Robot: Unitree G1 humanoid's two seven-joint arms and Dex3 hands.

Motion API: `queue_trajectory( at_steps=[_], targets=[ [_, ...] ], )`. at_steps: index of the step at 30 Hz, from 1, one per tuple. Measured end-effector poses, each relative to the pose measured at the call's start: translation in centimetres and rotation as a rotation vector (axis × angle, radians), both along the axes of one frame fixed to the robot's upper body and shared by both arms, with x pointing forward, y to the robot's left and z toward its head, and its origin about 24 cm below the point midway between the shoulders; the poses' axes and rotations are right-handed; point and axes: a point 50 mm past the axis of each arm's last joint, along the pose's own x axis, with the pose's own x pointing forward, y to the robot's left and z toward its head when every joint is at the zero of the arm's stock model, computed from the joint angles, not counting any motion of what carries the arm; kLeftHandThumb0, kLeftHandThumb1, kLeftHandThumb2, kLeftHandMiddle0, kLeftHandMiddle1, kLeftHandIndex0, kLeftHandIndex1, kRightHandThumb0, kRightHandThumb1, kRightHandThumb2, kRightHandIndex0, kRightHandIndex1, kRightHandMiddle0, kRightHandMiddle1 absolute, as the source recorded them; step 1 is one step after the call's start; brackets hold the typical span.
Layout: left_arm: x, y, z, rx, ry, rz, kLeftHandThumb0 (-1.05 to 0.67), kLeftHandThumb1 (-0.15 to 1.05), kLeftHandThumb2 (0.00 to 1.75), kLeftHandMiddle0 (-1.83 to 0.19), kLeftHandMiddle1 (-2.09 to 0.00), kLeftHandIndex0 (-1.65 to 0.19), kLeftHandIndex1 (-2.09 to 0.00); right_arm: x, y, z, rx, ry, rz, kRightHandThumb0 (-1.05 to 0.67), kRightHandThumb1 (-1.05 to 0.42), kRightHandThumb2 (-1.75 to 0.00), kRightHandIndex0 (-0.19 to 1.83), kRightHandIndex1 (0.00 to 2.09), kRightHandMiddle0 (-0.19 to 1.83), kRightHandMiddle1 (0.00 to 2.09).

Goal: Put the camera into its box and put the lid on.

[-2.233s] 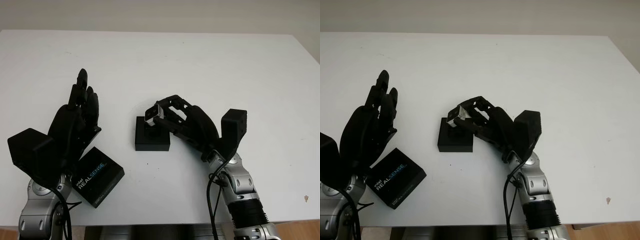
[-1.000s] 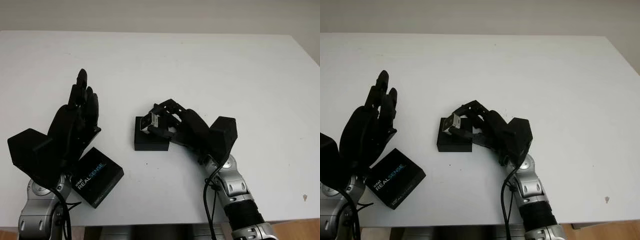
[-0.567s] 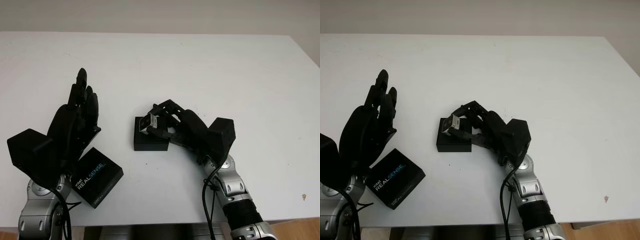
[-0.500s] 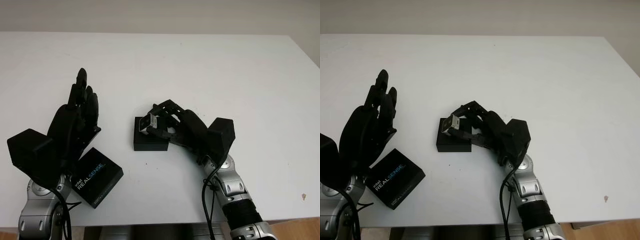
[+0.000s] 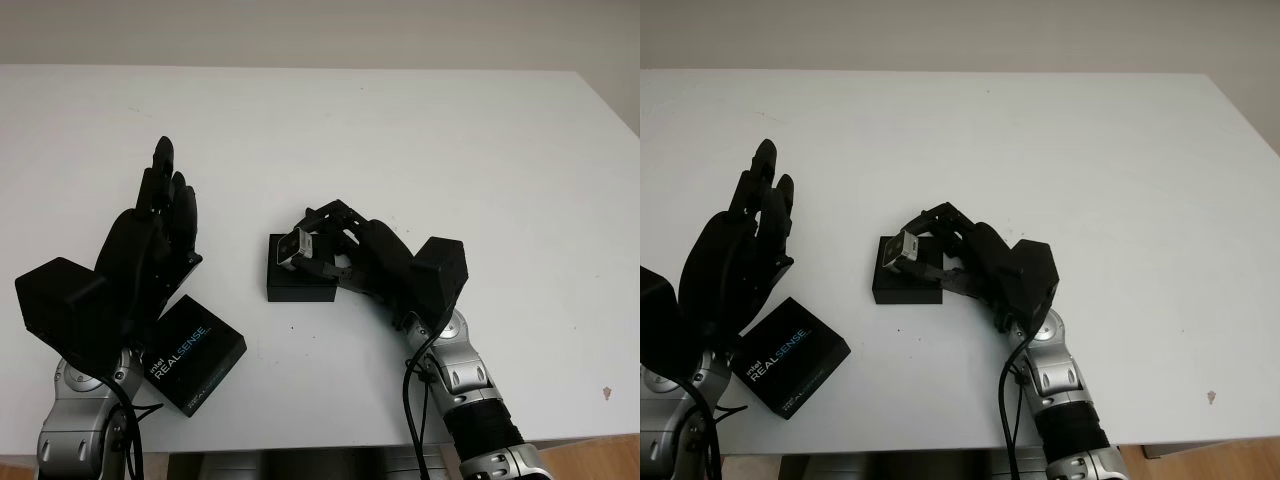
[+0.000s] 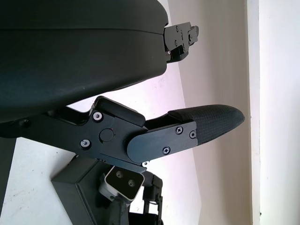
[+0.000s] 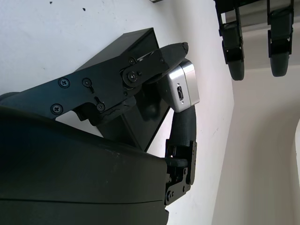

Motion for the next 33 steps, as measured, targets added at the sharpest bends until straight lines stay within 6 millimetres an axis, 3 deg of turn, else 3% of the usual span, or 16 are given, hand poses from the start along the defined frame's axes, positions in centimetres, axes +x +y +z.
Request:
queue_trajectory(
  at_steps=[33],
  targets=[
    [-0.01, -0.04, -0.02, -0.007, 0.001, -0.007, -0.80, 1.05, 0.68, 0.19, -0.04, 0.19, -0.01, -1.05, 0.35, -0.71, -0.101, -0.129, -0.015, -0.47, -1.03, -0.06, 0.18, 0.05, 0.22, 1.74]
  ],
)
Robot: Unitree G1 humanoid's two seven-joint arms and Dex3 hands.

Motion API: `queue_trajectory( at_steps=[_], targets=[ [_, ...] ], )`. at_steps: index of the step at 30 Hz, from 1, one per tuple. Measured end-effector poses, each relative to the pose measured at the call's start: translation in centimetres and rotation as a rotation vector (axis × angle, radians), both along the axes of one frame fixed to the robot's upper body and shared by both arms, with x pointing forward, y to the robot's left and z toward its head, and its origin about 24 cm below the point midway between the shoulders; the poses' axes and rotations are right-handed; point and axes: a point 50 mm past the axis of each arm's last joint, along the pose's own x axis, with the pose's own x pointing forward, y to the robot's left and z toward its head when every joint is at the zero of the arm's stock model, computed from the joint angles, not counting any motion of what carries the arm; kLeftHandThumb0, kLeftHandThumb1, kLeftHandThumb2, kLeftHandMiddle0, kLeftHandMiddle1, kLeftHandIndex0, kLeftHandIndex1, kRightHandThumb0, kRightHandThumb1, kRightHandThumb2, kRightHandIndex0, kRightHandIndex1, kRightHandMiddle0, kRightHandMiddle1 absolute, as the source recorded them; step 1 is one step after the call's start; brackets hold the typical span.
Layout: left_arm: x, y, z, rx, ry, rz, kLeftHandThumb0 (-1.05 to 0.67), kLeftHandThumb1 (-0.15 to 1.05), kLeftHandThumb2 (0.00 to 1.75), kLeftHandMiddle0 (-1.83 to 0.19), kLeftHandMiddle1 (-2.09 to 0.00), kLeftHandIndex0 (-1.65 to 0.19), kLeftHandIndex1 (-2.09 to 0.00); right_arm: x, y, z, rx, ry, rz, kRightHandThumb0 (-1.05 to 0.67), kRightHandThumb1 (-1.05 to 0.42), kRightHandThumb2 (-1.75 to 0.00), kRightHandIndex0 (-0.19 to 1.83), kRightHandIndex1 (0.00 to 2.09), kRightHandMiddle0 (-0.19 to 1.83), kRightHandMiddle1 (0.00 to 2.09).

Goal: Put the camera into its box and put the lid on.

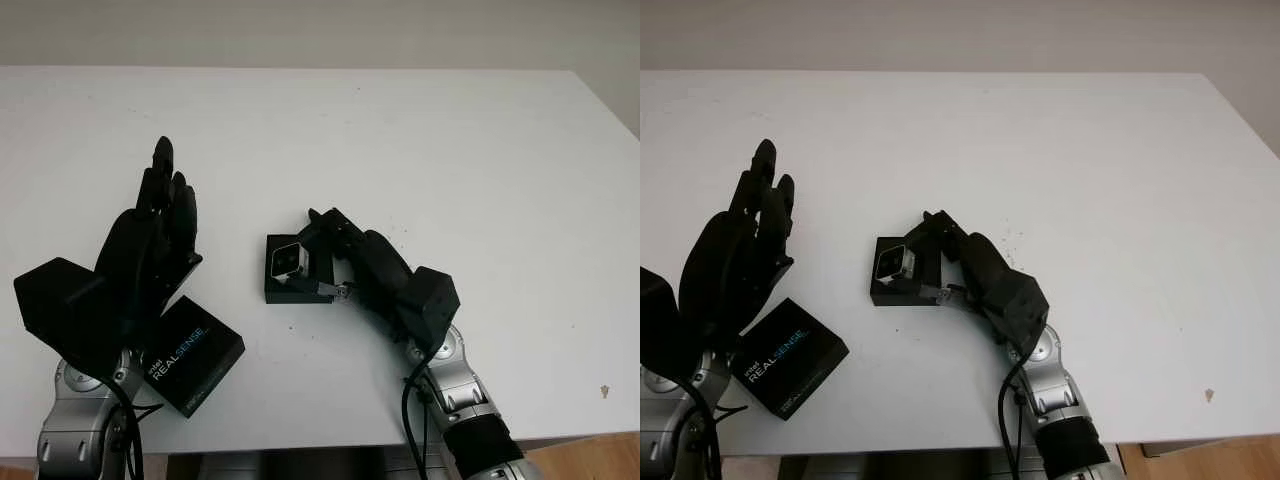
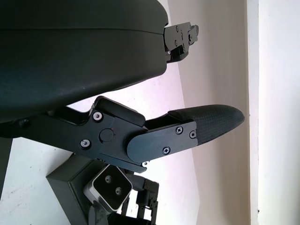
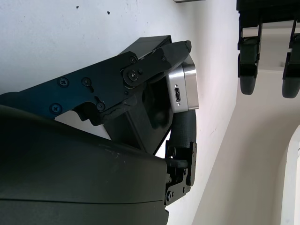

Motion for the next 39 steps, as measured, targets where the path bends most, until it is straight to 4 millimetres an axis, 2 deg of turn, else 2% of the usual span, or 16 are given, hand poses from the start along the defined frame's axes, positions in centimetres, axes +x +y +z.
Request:
queue_trajectory(
  at_steps=[26, 39],
  targets=[
    [-0.1, 0.0, -0.2, 0.003, 0.018, -0.001, -0.81, 1.05, 0.69, 0.19, -0.03, 0.19, 0.00, 0.8, -0.4, 0.1, 0.040, 0.002, -0.075, -0.45, -1.01, -0.05, 0.19, 0.06, 0.25, 1.72],
    [-0.1, 0.1, -0.3, 0.003, 0.027, 0.001, -0.81, 1.05, 0.69, 0.19, -0.04, 0.19, -0.01, 1.4, -1.5, 0.8, 0.016, -0.033, -0.089, -0.42, -0.98, -0.05, 0.22, 0.06, 0.28, 1.64]
  ],
)
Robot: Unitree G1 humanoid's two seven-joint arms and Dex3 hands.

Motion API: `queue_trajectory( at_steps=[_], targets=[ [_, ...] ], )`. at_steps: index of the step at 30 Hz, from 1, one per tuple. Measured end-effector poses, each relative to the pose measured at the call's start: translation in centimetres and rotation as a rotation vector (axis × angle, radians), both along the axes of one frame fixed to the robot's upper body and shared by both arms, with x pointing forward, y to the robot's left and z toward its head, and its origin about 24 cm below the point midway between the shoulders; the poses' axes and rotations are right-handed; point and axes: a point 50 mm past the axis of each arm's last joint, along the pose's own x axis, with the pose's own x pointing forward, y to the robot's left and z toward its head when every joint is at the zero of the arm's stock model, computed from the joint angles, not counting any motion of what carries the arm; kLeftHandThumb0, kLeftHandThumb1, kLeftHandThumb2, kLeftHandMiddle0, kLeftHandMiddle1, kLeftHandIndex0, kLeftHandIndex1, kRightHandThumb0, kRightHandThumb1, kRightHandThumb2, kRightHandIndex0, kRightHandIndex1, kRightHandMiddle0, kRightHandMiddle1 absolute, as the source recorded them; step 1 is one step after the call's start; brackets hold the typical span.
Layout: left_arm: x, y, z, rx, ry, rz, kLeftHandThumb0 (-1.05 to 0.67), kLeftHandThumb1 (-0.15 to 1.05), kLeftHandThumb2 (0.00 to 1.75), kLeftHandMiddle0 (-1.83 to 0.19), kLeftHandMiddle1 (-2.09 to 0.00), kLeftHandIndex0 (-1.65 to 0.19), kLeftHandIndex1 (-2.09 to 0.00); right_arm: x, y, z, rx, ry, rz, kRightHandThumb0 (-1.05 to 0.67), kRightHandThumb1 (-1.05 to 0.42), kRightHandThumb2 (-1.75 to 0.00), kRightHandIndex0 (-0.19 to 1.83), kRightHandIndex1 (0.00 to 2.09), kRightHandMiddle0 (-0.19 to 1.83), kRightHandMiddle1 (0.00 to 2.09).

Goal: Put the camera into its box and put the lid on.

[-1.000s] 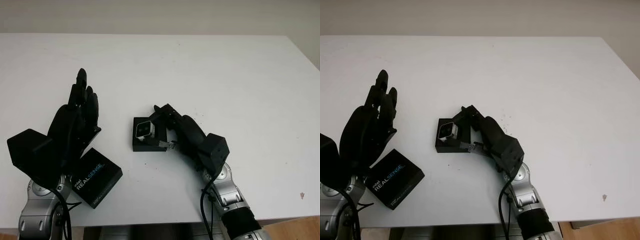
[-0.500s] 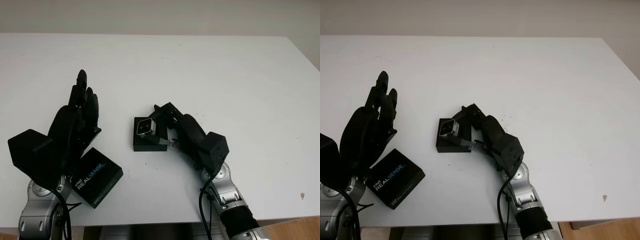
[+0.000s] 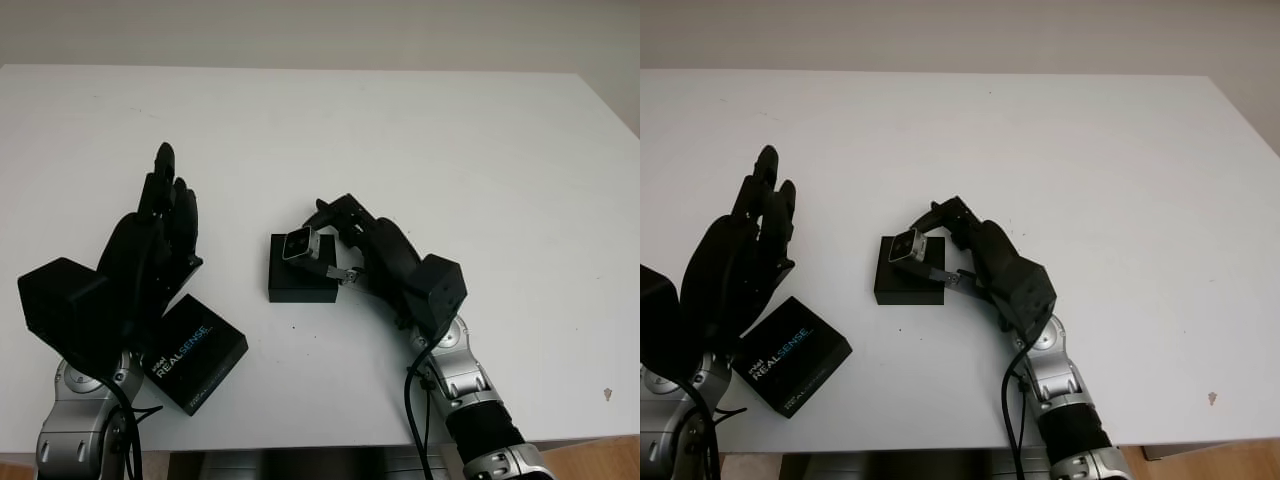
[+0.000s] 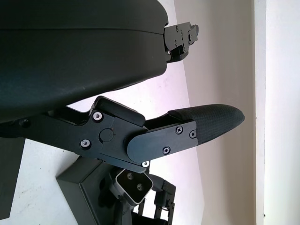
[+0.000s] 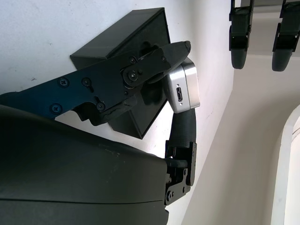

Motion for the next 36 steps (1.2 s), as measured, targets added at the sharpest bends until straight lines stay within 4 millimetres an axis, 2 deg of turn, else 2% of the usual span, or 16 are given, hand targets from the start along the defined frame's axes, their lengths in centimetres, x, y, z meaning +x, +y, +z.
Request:
queue_trajectory(
  at_steps=[16, 36],
  targets=[
    [0.0, 0.0, 0.0, 0.002, 0.000, 0.000, -0.80, 1.05, 0.71, 0.19, -0.05, 0.19, -0.01, 0.0, -0.6, 0.0, -0.008, 0.021, 0.036, -0.43, -0.98, -0.05, 0.21, 0.06, 0.29, 1.63],
    [0.0, -0.1, 0.0, 0.002, -0.001, 0.004, -0.80, 1.05, 0.70, 0.19, -0.04, 0.19, -0.02, -0.7, 1.0, -0.7, 0.020, 0.061, 0.045, -0.45, -1.01, -0.06, 0.19, 0.05, 0.25, 1.74]
  ],
)
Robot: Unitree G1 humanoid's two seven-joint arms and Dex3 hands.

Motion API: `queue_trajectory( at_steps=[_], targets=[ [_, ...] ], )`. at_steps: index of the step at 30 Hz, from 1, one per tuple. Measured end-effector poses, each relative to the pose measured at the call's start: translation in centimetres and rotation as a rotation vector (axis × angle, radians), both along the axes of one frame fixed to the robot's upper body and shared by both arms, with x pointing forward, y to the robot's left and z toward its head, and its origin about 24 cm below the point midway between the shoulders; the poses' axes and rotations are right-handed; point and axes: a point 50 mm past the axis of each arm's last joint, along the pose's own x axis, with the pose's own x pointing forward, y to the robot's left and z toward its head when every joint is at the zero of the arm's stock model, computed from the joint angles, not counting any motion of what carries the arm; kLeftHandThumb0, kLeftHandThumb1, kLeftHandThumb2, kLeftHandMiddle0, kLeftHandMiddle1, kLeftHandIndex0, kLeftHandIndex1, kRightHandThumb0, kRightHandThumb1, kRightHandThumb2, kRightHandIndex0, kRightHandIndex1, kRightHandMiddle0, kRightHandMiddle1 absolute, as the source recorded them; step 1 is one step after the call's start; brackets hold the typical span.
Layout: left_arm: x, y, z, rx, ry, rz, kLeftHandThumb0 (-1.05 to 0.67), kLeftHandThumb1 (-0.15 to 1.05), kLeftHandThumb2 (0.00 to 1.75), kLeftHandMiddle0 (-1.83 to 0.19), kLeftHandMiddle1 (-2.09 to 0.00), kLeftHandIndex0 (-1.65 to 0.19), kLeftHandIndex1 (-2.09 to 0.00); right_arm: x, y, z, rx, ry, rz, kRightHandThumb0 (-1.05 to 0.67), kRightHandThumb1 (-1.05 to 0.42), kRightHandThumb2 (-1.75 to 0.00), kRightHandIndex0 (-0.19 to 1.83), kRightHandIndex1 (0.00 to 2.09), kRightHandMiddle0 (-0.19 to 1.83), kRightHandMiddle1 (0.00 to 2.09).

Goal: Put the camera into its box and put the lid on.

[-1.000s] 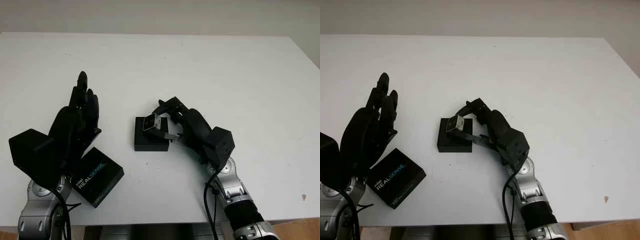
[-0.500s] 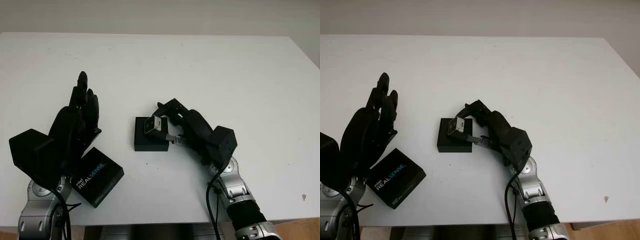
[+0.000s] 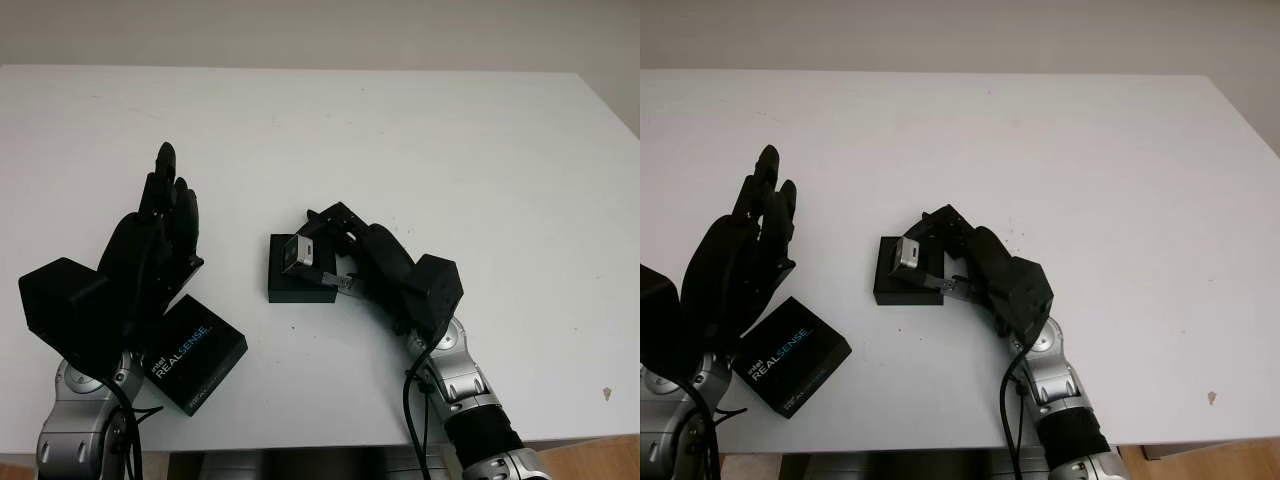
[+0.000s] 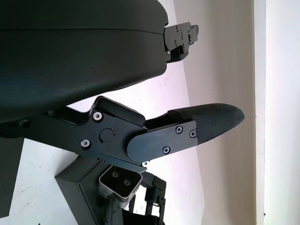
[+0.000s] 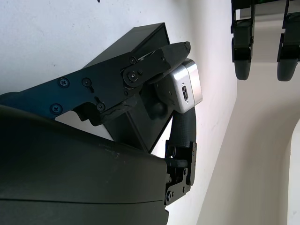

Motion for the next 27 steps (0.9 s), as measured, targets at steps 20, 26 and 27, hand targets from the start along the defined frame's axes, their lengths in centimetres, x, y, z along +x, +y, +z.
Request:
queue_trajectory(
  at_steps=[20, 26, 27],
  targets=[
    [-0.2, 0.1, -0.3, 0.001, 0.011, -0.001, -0.79, 1.05, 0.69, 0.19, -0.04, 0.19, -0.02, -1.1, -1.1, 2.3, -0.310, -0.268, 0.067, -0.60, -0.96, -0.05, -0.19, 0.00, -0.13, 0.25],
    [-0.2, 0.2, -0.2, 0.005, 0.011, -0.001, -0.79, 1.05, 0.69, 0.18, -0.05, 0.19, -0.03, -1.5, -1.6, 4.2, -0.360, -0.422, 0.046, -0.59, -0.92, -0.04, -0.19, 0.00, -0.13, 0.21],
    [-0.2, 0.2, -0.2, 0.005, 0.011, 0.000, -0.79, 1.05, 0.69, 0.18, -0.05, 0.19, -0.03, -1.5, -1.7, 4.5, -0.362, -0.439, 0.040, -0.58, -0.91, -0.04, -0.19, 0.00, -0.13, 0.21]
  ],
)
